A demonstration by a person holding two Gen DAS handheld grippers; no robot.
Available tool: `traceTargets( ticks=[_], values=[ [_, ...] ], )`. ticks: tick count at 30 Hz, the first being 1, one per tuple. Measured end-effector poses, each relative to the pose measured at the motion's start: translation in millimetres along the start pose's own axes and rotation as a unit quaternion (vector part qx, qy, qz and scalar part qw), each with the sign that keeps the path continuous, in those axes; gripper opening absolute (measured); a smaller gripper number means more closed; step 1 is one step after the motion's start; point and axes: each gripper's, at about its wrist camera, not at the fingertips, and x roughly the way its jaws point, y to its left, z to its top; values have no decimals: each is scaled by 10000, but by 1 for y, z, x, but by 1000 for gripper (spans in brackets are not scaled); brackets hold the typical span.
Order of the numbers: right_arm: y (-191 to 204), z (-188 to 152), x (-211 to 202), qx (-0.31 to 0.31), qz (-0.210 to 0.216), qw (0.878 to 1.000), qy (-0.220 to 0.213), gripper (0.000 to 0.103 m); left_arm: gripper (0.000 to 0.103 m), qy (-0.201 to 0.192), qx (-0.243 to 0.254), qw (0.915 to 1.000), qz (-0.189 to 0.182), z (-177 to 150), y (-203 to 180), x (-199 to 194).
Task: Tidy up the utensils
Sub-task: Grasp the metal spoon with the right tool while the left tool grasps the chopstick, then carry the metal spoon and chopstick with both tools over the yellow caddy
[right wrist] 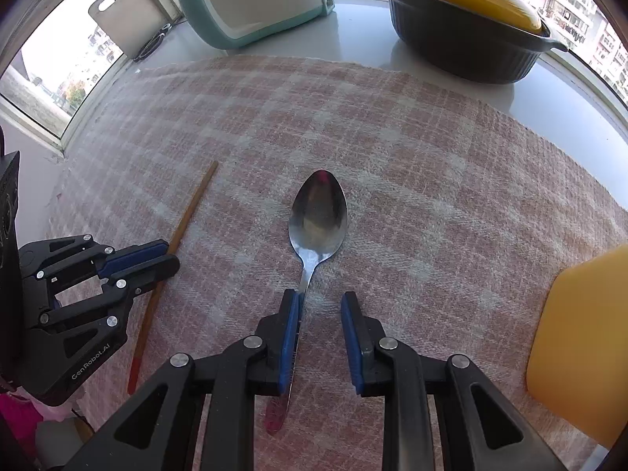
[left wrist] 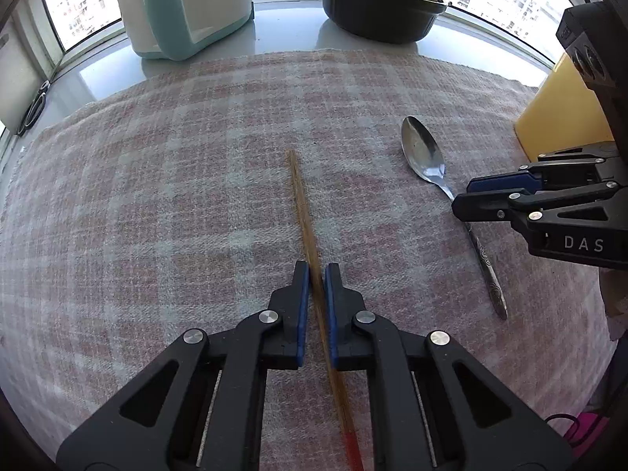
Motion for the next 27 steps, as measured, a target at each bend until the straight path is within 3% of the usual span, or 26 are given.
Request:
traceTargets(
  ticks=[7, 11, 20, 27],
  values=[
    [21, 9, 9, -271, -343, 9990, 19, 25, 4, -119, -475, 9983, -311, -4, 16, -6],
    [30, 11, 12, -575, -756, 9955, 18, 6, 4, -189, -727, 9961, -470, -9, 24, -10],
    [17, 4, -3, -168, -315, 9992, -192, 2, 4, -462, -1217, 9879, -846, -17, 38, -29],
    [20, -11, -32, 34, -62, 9979, -636, 2, 4, -759, -1496, 9804, -1034, -21, 46, -52]
  ],
)
